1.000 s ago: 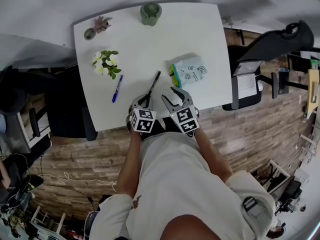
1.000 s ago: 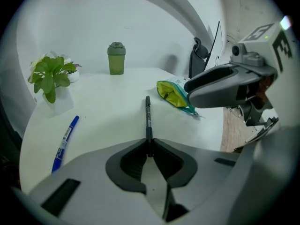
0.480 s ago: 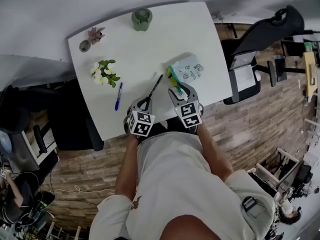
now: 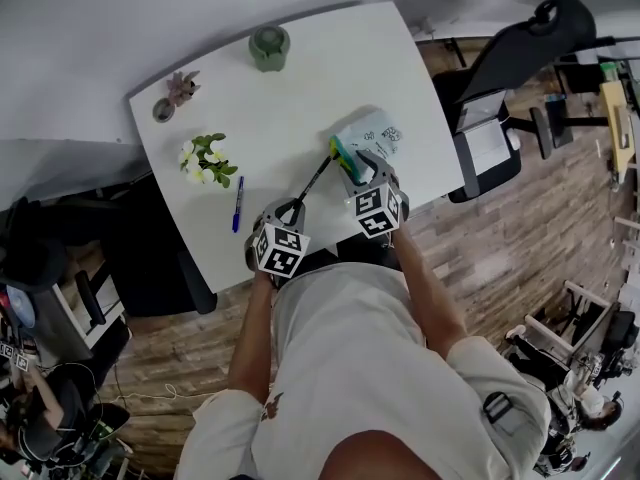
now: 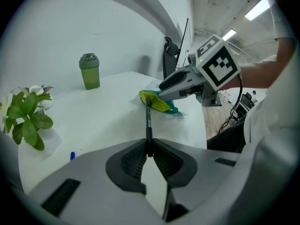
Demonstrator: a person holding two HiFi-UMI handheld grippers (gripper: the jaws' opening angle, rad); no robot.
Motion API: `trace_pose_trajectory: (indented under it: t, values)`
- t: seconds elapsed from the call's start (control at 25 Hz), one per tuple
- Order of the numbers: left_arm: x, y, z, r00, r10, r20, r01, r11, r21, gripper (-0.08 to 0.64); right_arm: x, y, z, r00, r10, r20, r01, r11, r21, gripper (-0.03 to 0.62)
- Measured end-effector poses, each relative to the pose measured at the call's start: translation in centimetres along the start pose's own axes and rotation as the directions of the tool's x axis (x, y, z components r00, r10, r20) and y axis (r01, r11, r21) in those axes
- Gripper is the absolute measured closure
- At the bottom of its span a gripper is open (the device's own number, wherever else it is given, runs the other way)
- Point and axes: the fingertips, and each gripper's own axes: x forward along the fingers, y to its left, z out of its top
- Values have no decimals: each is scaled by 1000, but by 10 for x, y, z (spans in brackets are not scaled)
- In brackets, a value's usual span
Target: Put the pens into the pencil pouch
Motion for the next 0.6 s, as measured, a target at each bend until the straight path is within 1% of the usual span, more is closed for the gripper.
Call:
trace_pose_trajectory:
  t: [0.08, 0.12, 0.2, 0.28, 0.36, 0.6]
  values:
    - [1, -1, 2, 1000, -6, -7, 6, 1000, 13, 522, 5, -1, -5, 1000, 4, -27, -5, 999, -35, 430]
    - [1, -1, 2, 1000, -10, -10, 10, 1000, 18, 522, 8, -2, -8, 999, 5, -42, -7, 999, -48, 458]
    - [2, -4, 4, 1000, -19, -17, 19, 999, 25, 522, 9, -4, -12, 998, 10, -56, -12, 999, -48, 545]
    - [2, -5, 6, 999, -30, -24, 31, 999, 35, 522, 7, -6, -11, 999, 19, -47, -20, 1000, -21, 564]
    - [4, -8, 8, 999, -41, -29, 43, 998, 46, 522, 2, -7, -9, 999, 26, -34, -26, 1000, -6, 568]
    - [9, -16, 21, 997, -73, -29, 75, 993, 86, 522, -14, -5, -3, 999, 44, -5, -44, 999, -9, 568]
